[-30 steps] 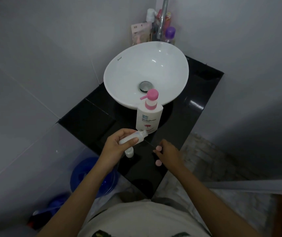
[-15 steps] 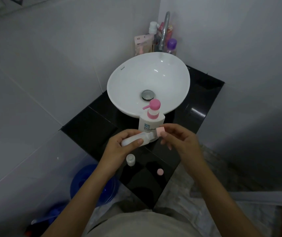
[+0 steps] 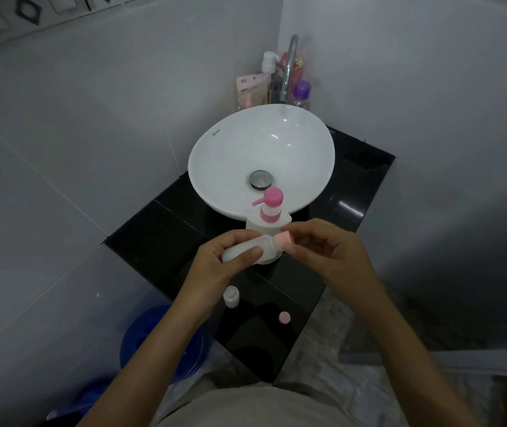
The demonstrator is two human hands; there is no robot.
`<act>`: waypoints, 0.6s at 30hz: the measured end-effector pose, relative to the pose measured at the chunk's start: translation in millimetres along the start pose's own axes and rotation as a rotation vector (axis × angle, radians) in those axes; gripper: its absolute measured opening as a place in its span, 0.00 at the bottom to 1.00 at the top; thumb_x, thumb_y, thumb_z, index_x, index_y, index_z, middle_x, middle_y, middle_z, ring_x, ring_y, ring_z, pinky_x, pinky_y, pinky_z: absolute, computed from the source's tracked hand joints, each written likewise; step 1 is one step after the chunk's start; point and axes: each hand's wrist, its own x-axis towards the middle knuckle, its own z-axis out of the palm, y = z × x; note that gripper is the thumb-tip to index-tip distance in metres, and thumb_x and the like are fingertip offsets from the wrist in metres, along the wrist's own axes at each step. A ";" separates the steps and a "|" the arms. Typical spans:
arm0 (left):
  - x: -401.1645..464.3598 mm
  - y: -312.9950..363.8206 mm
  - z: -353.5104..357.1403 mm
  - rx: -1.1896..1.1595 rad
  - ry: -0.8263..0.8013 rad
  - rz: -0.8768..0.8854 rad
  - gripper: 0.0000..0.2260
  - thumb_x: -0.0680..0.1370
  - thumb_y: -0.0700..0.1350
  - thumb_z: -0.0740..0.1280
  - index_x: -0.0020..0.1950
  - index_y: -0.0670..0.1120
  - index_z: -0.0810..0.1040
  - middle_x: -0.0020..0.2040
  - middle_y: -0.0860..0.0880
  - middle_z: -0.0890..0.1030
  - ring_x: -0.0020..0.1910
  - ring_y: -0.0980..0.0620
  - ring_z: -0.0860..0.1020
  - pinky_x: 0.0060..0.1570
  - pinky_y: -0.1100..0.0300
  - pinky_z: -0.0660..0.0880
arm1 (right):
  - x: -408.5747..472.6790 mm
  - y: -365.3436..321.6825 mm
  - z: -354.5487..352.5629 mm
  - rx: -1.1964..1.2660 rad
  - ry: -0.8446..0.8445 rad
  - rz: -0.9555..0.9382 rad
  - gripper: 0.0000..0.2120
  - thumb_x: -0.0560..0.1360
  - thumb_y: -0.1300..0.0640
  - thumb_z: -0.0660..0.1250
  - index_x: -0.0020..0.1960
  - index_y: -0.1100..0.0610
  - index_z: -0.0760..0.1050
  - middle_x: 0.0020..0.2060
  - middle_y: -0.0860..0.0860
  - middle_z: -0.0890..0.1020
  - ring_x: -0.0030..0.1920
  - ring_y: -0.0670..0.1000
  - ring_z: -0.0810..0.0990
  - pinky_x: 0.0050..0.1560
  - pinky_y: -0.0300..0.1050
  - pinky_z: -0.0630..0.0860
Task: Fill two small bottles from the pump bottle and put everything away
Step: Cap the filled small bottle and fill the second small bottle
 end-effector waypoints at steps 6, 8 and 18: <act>0.1 3.4 2.0 0.022 0.004 -0.001 0.17 0.68 0.49 0.70 0.55 0.44 0.81 0.49 0.51 0.85 0.48 0.58 0.81 0.45 0.70 0.76 | 2.2 1.8 5.9 -0.071 0.089 0.072 0.10 0.69 0.45 0.68 0.44 0.51 0.81 0.31 0.42 0.81 0.30 0.40 0.77 0.32 0.29 0.72; 0.5 4.8 2.3 0.007 0.016 -0.001 0.18 0.68 0.49 0.70 0.55 0.43 0.81 0.49 0.52 0.85 0.48 0.59 0.81 0.44 0.70 0.76 | 0.2 0.3 2.8 -0.021 0.040 0.065 0.14 0.69 0.44 0.67 0.50 0.50 0.80 0.35 0.45 0.82 0.33 0.43 0.79 0.37 0.34 0.75; -2.1 9.1 3.7 0.022 0.008 -0.014 0.19 0.68 0.48 0.70 0.56 0.42 0.81 0.53 0.46 0.84 0.50 0.57 0.81 0.45 0.69 0.76 | -3.3 0.2 4.2 -0.069 0.068 0.083 0.13 0.70 0.45 0.67 0.48 0.53 0.79 0.34 0.52 0.81 0.31 0.45 0.78 0.35 0.36 0.76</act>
